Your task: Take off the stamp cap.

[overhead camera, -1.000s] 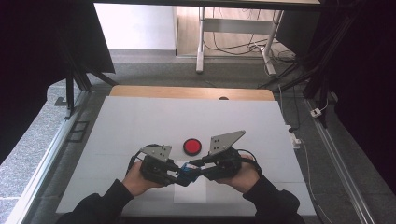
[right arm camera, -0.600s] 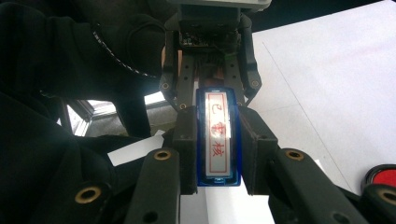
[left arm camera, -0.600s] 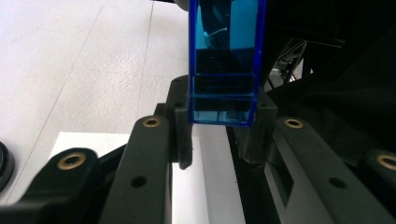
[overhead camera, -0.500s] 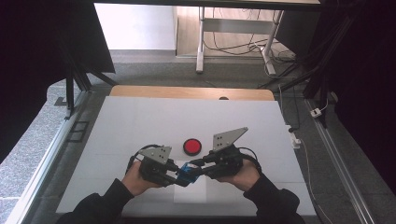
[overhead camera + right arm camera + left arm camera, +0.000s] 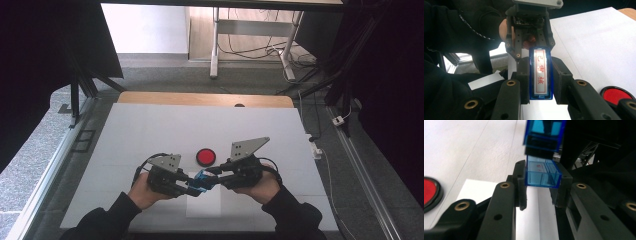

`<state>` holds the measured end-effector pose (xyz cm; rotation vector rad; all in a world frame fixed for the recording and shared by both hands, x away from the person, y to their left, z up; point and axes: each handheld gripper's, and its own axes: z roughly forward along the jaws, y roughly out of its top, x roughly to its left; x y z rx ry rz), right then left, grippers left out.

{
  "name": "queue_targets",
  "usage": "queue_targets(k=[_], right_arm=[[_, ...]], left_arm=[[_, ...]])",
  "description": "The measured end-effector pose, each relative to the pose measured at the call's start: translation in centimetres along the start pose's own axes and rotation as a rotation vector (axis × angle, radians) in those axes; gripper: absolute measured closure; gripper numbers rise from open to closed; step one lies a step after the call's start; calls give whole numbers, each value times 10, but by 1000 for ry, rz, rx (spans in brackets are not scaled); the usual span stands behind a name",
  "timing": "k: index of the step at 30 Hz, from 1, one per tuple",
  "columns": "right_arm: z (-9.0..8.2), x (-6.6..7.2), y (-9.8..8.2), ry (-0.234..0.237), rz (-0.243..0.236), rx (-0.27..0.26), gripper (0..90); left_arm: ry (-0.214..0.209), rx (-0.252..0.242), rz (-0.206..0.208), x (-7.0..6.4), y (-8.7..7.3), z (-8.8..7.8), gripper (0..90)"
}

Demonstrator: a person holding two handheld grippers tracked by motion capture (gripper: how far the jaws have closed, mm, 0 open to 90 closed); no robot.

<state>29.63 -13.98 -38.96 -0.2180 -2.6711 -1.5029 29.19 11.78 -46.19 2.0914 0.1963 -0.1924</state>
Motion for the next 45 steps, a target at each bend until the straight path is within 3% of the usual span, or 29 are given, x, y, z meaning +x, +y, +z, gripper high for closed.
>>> queue_targets(k=[15, 27, 29, 45], right_arm=[[-1, 3, -1, -92, -34, 20, 710], [-2, 2, -2, -140, -23, 20, 710], [-2, 2, -2, -153, -21, 23, 710], [-3, -1, -4, -204, -10, 36, 710]], left_arm=[[170, 83, -70, -10, -3, -10, 685], [269, 77, -140, -22, -10, -27, 685], [298, 65, -175, -24, -11, -29, 685], [429, 52, -246, -42, -29, -52, 685]])
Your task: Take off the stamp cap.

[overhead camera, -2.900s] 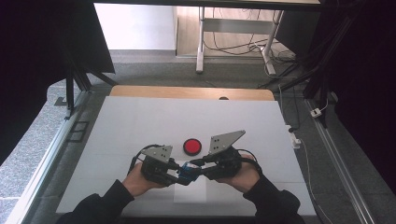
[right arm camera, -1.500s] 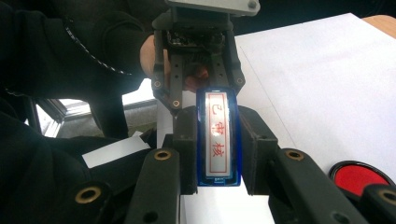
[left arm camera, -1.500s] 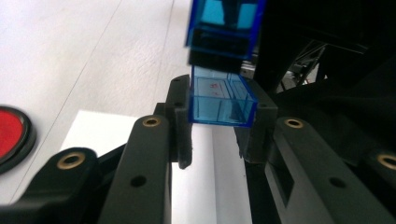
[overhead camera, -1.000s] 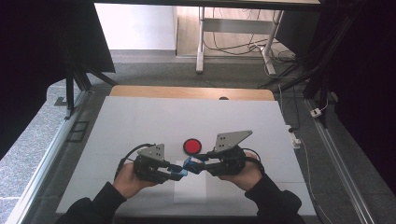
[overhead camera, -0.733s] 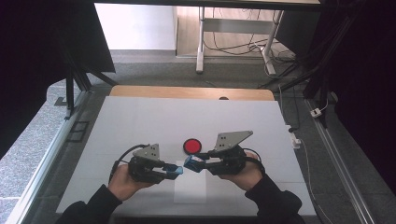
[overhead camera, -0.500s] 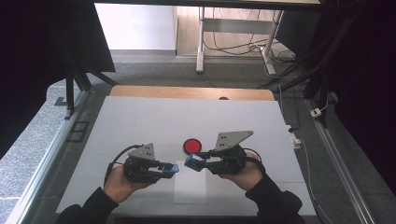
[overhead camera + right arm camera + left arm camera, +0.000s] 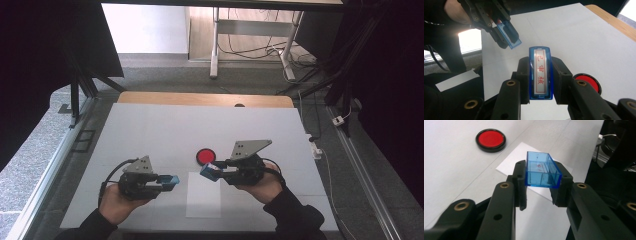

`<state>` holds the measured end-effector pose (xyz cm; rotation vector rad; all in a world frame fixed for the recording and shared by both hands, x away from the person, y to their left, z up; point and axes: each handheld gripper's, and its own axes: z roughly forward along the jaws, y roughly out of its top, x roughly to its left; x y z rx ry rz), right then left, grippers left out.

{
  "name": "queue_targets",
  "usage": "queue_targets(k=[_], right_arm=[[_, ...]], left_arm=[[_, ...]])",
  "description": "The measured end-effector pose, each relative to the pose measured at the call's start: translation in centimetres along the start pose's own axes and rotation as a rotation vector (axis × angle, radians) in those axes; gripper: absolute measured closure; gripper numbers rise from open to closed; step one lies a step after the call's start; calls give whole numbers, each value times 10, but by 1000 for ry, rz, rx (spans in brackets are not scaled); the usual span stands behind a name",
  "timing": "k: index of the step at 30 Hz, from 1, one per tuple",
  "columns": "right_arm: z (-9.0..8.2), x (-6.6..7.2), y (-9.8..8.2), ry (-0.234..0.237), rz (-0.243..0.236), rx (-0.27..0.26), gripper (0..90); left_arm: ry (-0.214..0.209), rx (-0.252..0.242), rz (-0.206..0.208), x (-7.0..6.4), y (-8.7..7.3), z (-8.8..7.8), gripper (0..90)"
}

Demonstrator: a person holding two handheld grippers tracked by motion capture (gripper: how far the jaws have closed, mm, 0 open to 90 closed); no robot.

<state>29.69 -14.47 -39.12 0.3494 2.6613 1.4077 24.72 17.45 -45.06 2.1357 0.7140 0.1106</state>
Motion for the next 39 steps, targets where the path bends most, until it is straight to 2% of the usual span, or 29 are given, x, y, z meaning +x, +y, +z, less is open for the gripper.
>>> queue_targets(k=[4, 8, 12, 26, 39], right_arm=[[0, 0, 0, -4, 8, 1, 710], [0, -1, 0, -7, 7, 4, 710], [1, -1, 0, -10, 5, 9, 709], [2, -2, -3, -33, 20, 18, 709], [4, -3, -4, -58, 22, 29, 709]], left_arm=[[18, -11, -26, 1, -8, -8, 684], [12, -16, -80, 2, -13, -14, 685], [33, -30, -82, 1, -19, -20, 684], [86, -64, -130, -2, -43, -38, 683], [124, -67, -179, -3, -63, -51, 681]])
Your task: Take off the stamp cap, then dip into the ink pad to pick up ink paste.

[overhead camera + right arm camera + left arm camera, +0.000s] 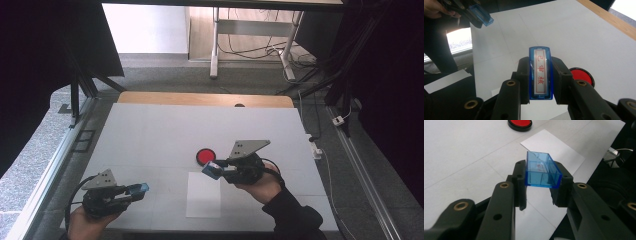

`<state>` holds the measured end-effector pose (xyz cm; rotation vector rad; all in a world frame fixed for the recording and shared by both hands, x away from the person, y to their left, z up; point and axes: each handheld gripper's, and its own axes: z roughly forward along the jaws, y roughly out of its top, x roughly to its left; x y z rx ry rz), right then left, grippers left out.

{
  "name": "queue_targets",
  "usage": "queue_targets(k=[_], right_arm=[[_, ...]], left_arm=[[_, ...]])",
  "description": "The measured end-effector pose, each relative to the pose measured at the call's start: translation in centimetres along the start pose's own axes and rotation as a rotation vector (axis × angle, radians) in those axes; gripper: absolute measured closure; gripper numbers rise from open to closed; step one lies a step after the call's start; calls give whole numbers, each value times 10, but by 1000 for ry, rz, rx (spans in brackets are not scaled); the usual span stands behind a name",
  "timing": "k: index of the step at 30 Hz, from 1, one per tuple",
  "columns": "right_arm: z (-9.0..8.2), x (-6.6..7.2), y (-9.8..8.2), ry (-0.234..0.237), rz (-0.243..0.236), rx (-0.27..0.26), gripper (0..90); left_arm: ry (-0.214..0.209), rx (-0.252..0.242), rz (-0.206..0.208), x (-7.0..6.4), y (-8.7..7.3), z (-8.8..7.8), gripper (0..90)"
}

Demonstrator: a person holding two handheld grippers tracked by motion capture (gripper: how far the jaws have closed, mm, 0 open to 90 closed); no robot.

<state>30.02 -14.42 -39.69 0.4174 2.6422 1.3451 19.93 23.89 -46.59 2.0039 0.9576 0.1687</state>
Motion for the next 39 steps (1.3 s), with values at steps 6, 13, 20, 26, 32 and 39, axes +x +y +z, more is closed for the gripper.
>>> queue_targets(k=[6, 13, 20, 26, 32, 39], right_arm=[[1, 0, 0, -7, 6, 8, 709], [1, 0, -1, -17, 6, 14, 709], [2, -2, 0, -24, 25, 11, 709], [7, -5, -1, -34, 43, 18, 710], [12, -9, -1, -38, 53, 32, 709], [18, -14, 2, -51, 43, 41, 709]], left_arm=[[15, 2, -12, 0, -7, -7, 682], [37, 4, -17, 0, -14, -13, 682], [41, 1, -2, 1, -18, -14, 682], [31, -2, -7, 3, -21, -15, 682], [25, -4, -25, 4, -24, -16, 682], [26, 6, -23, 3, -24, -16, 682]])
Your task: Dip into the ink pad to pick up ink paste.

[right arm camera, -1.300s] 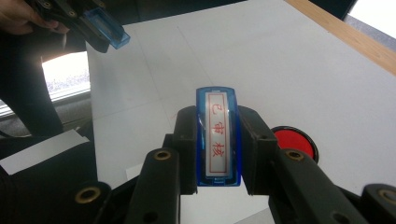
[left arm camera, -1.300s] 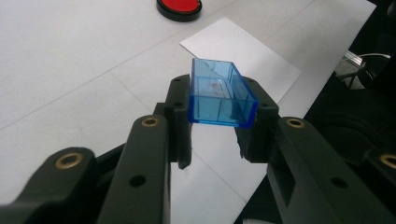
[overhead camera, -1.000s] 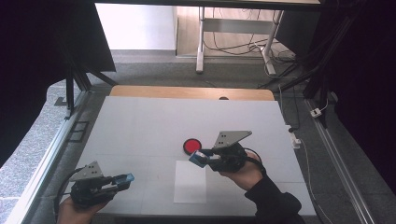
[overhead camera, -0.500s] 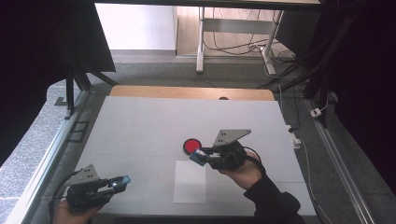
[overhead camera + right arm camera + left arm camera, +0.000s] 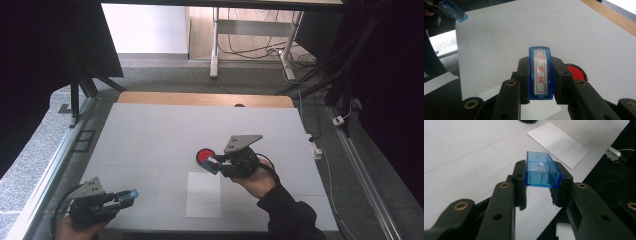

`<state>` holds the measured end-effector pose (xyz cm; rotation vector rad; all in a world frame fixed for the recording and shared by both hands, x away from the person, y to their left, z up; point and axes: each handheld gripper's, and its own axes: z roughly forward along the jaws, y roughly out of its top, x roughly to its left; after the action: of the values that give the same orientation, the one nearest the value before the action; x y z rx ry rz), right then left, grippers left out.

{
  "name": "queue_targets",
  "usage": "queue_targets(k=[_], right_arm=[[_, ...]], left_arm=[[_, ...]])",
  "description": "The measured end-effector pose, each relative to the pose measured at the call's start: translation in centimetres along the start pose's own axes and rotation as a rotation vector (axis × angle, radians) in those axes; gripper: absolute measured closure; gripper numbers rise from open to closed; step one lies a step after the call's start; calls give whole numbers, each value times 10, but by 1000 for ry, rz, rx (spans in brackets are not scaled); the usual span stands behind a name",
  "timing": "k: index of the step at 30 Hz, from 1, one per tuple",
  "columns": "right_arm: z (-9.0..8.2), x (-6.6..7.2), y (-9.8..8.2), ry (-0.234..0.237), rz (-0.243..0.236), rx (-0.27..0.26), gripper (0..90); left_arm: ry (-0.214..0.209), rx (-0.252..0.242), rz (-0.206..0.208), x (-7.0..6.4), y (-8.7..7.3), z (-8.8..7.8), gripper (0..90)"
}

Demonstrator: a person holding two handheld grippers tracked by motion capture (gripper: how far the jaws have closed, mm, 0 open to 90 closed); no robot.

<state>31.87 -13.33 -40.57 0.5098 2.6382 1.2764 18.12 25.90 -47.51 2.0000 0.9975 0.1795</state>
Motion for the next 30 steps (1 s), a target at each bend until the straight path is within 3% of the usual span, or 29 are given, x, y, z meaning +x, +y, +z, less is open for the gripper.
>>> queue_targets(k=[13, 30], right_arm=[[17, -22, -6, -57, 44, 35, 709], [58, -49, -6, -110, 70, 120, 710]], left_arm=[[8, 19, 2, -1, 0, 1, 682], [13, 22, -3, -1, 0, 1, 682]])
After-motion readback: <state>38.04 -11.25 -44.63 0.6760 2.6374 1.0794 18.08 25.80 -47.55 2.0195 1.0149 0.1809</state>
